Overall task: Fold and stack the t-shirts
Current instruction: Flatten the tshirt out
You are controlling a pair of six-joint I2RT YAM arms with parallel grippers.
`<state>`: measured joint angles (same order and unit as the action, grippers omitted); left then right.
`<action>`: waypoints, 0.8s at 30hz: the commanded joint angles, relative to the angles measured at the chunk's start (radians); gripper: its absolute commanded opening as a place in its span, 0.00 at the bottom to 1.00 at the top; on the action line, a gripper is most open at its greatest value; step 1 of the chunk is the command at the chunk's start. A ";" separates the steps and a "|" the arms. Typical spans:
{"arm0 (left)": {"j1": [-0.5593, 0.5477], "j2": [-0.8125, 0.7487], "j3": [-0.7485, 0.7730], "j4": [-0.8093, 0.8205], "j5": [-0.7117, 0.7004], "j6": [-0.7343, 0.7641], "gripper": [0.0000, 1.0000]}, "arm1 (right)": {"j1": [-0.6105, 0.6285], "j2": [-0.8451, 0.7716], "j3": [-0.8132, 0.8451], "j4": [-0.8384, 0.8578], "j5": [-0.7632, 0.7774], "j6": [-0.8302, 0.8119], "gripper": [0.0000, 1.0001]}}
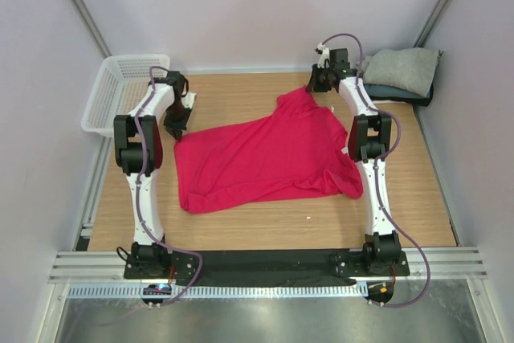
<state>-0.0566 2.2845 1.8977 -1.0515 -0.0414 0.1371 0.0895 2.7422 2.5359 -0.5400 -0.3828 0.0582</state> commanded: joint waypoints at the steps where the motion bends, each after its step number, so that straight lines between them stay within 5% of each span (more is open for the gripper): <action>1: 0.003 -0.002 0.027 0.002 0.023 0.004 0.07 | -0.004 -0.101 -0.003 0.008 0.018 -0.017 0.01; 9: -0.002 -0.054 0.118 0.001 0.038 0.007 0.00 | -0.059 -0.216 -0.031 -0.012 0.065 -0.026 0.01; 17: -0.043 -0.174 0.291 -0.005 0.109 0.048 0.00 | -0.134 -0.553 -0.186 -0.024 0.045 -0.023 0.01; 24: -0.178 -0.479 0.158 0.079 0.061 0.125 0.00 | -0.139 -0.930 -0.396 -0.025 0.038 -0.031 0.01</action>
<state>-0.1795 1.9877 2.1002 -1.0203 0.0414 0.2066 -0.0673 1.9858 2.1891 -0.5926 -0.3408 0.0376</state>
